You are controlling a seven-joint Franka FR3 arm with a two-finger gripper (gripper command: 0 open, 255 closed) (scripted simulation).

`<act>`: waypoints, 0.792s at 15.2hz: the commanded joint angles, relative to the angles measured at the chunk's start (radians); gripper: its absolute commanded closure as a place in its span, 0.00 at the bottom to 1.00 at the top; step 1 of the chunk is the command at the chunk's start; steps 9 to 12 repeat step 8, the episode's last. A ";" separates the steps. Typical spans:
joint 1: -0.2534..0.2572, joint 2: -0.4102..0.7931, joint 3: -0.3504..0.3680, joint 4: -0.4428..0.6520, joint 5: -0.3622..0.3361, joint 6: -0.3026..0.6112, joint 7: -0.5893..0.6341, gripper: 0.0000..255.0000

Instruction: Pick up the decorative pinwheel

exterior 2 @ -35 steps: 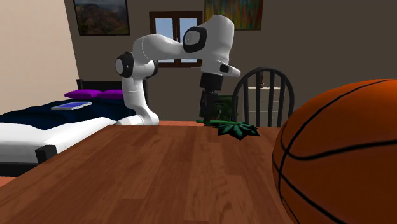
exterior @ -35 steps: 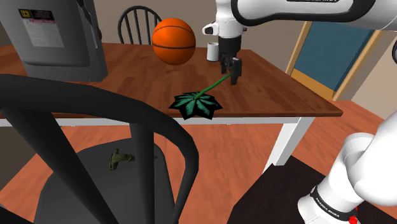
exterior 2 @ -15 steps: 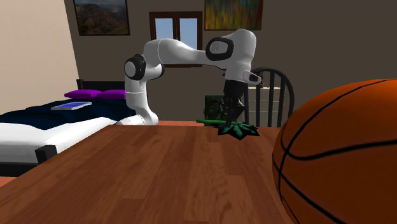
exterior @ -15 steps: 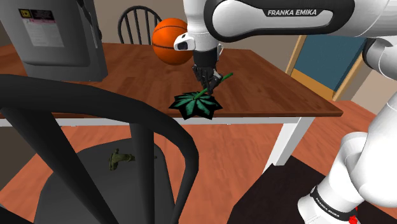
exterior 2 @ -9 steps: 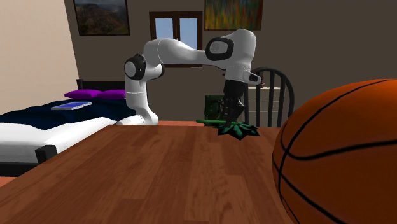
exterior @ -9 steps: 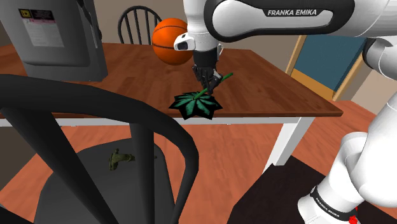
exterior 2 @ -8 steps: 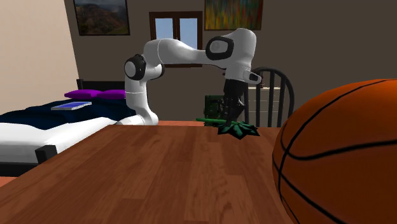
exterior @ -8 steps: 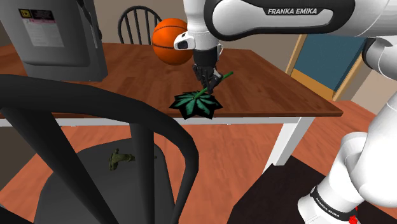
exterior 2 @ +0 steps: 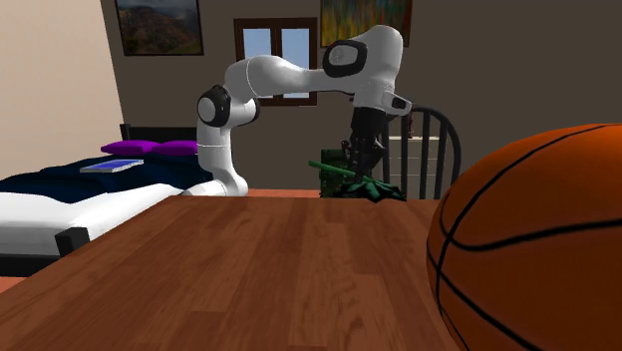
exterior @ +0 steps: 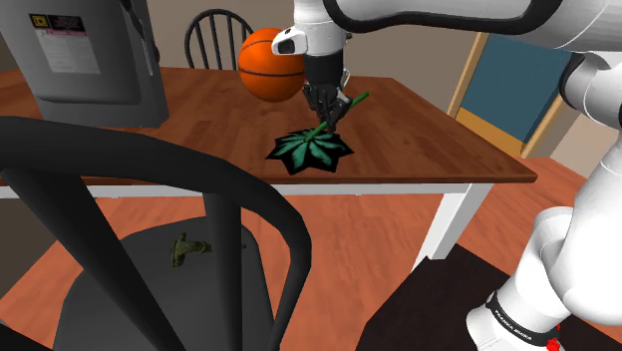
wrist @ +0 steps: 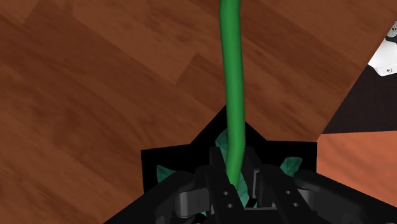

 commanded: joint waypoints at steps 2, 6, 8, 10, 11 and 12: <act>0.003 0.021 0.001 0.073 -0.006 -0.051 -0.009 1.00; 0.009 0.053 0.004 0.170 -0.016 -0.118 -0.019 1.00; 0.009 0.054 0.004 0.174 -0.016 -0.120 -0.019 1.00; 0.009 0.054 0.004 0.174 -0.016 -0.120 -0.019 1.00; 0.009 0.054 0.004 0.174 -0.016 -0.120 -0.019 1.00; 0.009 0.054 0.004 0.174 -0.016 -0.120 -0.019 1.00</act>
